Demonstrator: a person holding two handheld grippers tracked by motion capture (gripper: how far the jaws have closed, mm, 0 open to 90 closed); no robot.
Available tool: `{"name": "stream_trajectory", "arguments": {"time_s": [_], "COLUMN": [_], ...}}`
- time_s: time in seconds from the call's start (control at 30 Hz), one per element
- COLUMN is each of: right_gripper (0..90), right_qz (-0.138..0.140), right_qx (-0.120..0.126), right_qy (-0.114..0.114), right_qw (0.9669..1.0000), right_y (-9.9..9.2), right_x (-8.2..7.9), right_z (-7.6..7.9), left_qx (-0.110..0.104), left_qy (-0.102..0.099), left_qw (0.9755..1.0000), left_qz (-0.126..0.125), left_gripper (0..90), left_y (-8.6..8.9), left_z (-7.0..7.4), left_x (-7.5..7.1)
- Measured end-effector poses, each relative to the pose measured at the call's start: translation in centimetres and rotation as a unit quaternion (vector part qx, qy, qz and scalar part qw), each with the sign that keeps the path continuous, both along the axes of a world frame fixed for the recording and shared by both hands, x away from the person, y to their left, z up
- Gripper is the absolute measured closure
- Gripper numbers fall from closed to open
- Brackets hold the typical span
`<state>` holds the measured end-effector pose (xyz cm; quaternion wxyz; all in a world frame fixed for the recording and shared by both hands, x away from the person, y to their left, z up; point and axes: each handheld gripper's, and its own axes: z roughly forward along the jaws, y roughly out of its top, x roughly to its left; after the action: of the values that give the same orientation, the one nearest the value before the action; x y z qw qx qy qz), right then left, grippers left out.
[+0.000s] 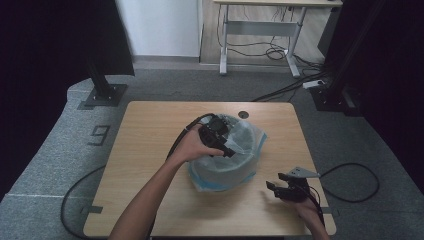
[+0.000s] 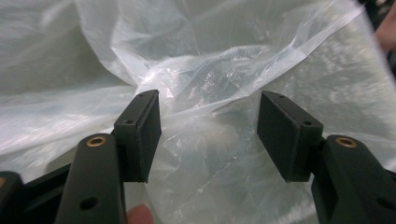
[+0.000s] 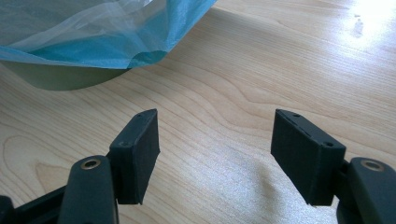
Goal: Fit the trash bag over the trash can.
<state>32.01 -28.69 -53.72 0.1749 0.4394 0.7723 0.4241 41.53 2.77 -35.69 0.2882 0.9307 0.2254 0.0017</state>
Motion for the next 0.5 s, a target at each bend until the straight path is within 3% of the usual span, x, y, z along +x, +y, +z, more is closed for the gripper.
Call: {"name": "stream_trajectory", "arguments": {"time_s": [0.27,0.5], "right_gripper": [31.7,31.7], "right_qz": [0.002,-0.002], "right_qx": [-0.005,-0.006], "right_qy": [0.001,0.001], "right_qw": [1.0000,1.0000], "right_y": [0.2,0.1], "right_x": [0.0,0.1], "right_z": [-0.1,-0.1], "left_qx": [-0.050,-0.065], "left_qy": [-0.030,-0.048], "left_qw": [0.9979,0.9962], "left_qz": [0.028,0.033], "left_gripper": [39.3,38.4], "left_y": [3.8,6.2], "left_z": [2.0,2.8], "left_x": [-0.9,-2.8]}}
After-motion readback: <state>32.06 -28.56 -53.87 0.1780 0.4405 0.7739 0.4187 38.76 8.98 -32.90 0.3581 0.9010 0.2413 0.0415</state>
